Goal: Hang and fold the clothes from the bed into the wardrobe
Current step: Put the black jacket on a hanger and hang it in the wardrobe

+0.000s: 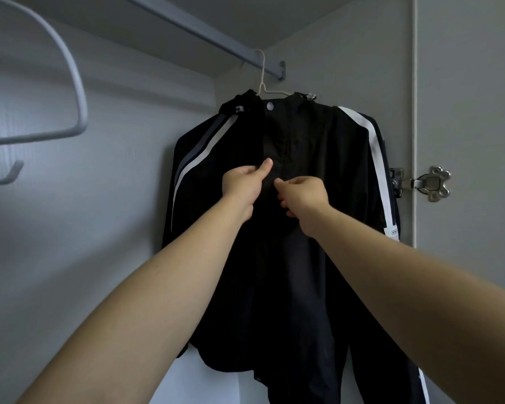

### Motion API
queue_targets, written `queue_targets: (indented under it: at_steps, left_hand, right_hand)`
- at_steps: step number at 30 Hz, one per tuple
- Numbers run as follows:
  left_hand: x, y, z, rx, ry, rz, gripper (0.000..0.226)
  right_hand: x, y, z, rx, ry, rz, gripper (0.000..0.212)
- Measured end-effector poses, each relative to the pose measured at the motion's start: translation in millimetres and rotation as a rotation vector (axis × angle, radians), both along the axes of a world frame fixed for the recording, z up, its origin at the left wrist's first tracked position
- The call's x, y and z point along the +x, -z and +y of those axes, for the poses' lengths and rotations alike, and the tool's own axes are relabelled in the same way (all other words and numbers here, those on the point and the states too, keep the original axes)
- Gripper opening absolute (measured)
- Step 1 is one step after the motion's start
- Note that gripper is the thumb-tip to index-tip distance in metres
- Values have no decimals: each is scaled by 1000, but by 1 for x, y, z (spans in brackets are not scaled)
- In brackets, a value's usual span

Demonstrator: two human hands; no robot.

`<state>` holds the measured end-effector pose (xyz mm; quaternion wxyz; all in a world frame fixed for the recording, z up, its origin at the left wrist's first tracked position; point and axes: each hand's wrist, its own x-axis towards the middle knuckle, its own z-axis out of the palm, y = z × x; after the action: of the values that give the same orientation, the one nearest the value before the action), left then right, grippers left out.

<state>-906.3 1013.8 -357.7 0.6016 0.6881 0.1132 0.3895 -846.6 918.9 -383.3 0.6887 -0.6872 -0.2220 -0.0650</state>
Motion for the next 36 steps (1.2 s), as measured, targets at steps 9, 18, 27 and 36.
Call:
queue_targets:
  at_steps: [9, 18, 27, 36]
  left_hand:
    - [6, 126, 21, 214, 41, 234, 27]
    - [22, 263, 45, 266, 39, 547, 17]
    - [9, 354, 45, 263, -9, 661, 5]
    - [11, 380, 33, 237, -111, 612, 37]
  right_hand:
    - [-6, 120, -14, -110, -95, 222, 15]
    - [-23, 251, -13, -83, -121, 663, 18]
    - [-54, 334, -13, 9, -121, 926, 12]
    - [-70, 366, -10, 115, -56, 1114, 19]
